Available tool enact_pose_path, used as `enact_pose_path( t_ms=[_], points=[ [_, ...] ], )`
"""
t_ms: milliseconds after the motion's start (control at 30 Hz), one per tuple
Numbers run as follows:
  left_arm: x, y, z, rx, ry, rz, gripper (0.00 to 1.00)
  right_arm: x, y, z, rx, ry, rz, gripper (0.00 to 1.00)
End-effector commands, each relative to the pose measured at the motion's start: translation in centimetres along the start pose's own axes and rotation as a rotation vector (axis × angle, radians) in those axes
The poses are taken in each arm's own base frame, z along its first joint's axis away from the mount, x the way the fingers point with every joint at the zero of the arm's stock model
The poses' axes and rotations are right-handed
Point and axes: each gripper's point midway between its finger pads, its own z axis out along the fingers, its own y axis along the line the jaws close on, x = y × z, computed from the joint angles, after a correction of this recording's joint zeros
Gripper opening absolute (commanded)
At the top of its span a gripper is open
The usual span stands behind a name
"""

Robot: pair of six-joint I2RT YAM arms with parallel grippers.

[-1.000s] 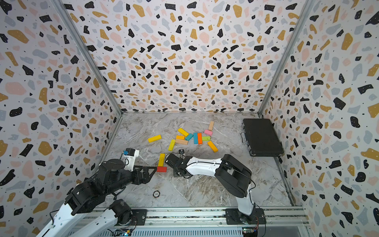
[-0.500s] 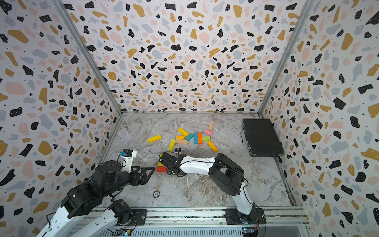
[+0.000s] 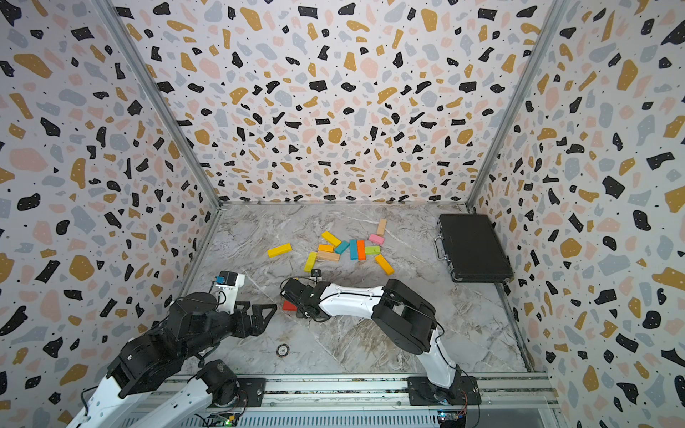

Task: Assemble the letter h with building blocks
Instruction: Move the building block to the center of the board.

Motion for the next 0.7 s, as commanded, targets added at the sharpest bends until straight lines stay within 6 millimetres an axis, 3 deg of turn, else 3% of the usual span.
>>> enact_pose_path(
  t_ms=[0,667],
  points=[
    [-1.45,-0.43,-1.05,0.01,-0.055,0.015,0.99,0.44,-0.34,0.11,0.038,0.016,0.002,0.59],
    [-1.23,-0.27,-0.95,0.003,-0.047,0.022,0.99,-0.16,-0.46,0.41,0.057,-0.016,0.009,0.7]
  ],
)
